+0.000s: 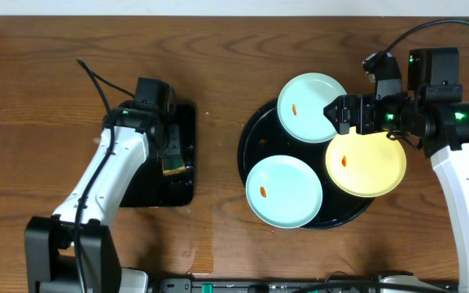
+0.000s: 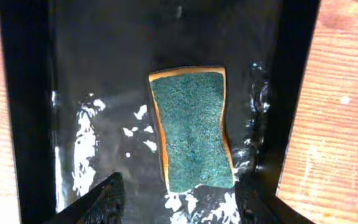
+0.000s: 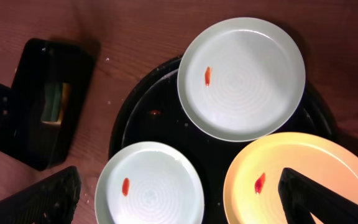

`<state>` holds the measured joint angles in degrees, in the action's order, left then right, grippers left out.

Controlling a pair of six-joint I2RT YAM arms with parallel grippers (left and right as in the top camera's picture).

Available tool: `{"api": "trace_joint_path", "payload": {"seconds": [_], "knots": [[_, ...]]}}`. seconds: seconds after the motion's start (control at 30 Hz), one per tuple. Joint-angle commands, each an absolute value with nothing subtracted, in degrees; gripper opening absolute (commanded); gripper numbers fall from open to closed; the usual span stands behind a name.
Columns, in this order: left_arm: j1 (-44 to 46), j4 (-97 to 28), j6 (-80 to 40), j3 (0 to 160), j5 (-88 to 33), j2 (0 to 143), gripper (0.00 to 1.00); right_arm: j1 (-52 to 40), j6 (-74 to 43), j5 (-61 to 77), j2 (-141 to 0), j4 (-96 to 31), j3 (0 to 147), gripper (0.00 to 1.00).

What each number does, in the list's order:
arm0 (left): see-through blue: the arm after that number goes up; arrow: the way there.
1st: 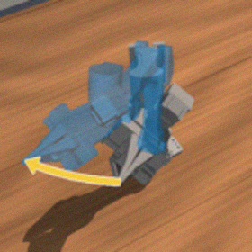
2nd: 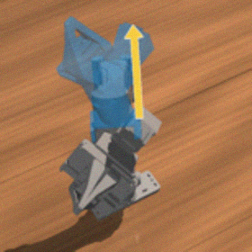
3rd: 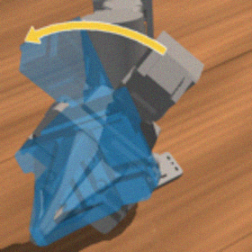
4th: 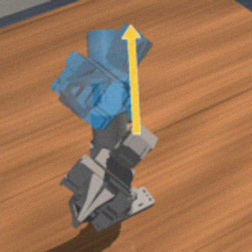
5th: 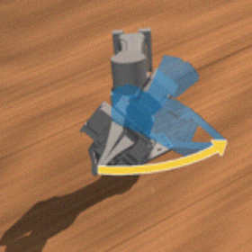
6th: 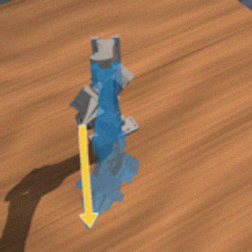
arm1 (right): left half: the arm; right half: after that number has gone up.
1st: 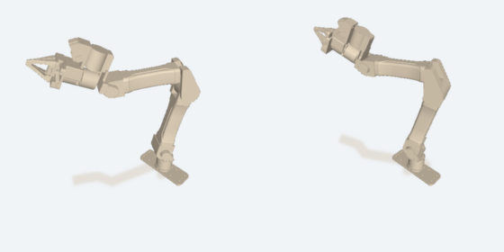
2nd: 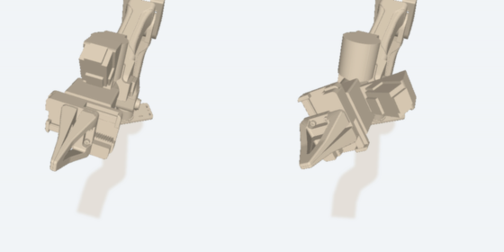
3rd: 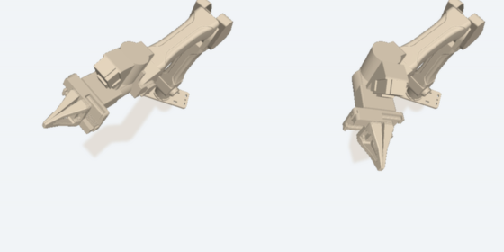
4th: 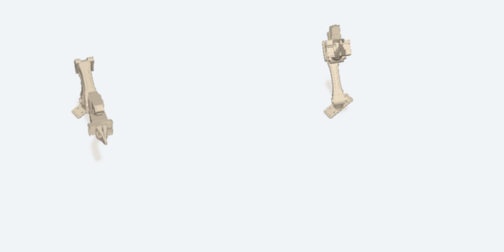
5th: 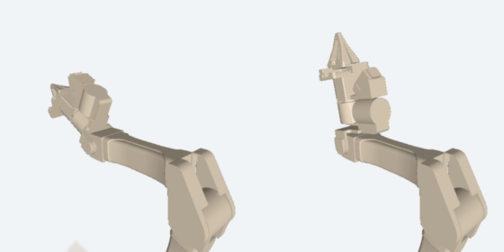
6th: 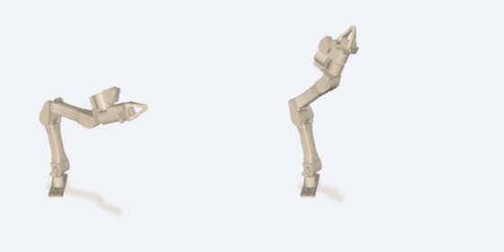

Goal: Clean dirty plates on tray and stack at the side

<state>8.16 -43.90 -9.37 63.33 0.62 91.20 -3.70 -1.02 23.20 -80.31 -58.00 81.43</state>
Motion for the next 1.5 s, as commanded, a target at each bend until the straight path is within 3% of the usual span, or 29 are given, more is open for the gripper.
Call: {"api": "trace_joint_path", "payload": {"seconds": [0.0, 0.37, 0.5, 0.7, 0.97, 1.07, 1.47], "knots": [[8.34, -42.98, -10.28, 61.84, 0.64, 93.43, 0.6, -2.66, -1.67, 23.83, -80.64, -57.91, 82.32, 0.99], [8.62, -37.43, -21.82, 61.45, 0.64, 102.0, 0.55, -2.7, -1.67, 23.86, -80.64, -58.24, 82.32, 0.99], [9.43, -36.53, -21.76, 61.45, 0.56, 103.57, 0.39, -2.7, -1.67, 23.86, -80.64, -58.57, 82.32, 0.99], [10.11, -36.34, -19.86, 61.32, 0.75, 104.55, 0.25, -2.7, -1.67, 23.86, -80.64, -58.76, 82.32, 0.99], [10.11, -36.1, -17.63, 61.25, 0.73, 107.2, 0.19, -2.7, -1.67, 23.86, -80.64, -59.22, 82.32, 0.99], [10.11, -36.18, -17.63, 61.19, 0.71, 108.09, 0.08, -2.7, -1.67, 23.86, -80.64, -59.33, 82.32, 0.99], [10.07, -43.35, -17.61, 68.84, 0.69, 99.46, 0.07, -2.7, -1.63, 23.11, -80.64, -59.37, 82.32, 0.99]]}}
